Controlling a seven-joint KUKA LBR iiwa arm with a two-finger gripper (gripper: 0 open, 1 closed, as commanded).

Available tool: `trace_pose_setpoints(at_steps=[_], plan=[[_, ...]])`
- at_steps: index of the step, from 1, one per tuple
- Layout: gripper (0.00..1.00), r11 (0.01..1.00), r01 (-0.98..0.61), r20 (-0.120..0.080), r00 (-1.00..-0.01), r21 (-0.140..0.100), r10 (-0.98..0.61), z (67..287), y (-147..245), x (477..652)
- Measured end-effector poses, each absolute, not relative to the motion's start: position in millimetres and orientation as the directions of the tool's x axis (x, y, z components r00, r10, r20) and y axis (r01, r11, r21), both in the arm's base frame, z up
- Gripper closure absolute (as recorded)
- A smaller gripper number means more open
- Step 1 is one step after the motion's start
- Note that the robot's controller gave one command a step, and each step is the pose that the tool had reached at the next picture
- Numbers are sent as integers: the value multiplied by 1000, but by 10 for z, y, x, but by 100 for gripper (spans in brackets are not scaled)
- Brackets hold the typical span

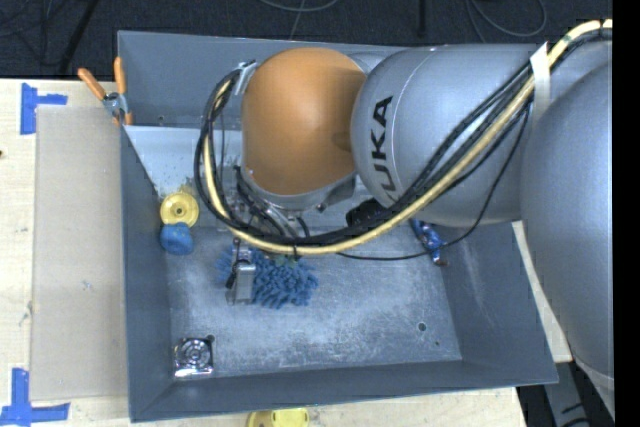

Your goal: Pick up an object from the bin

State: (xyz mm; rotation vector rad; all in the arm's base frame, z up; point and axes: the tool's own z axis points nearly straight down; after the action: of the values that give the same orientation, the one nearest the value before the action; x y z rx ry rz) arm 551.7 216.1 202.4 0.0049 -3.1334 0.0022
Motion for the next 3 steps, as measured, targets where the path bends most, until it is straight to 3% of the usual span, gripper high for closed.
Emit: trace_pose_setpoints(at_steps=[1,2,3], plan=[[0,1000,1,1,-1000,0,1,2072,2148,5534],[0,1000,20,-5,-1000,2,20,1558,1864,5547],[100,999,-54,0,-999,0,-54,1468,1480,5740]])
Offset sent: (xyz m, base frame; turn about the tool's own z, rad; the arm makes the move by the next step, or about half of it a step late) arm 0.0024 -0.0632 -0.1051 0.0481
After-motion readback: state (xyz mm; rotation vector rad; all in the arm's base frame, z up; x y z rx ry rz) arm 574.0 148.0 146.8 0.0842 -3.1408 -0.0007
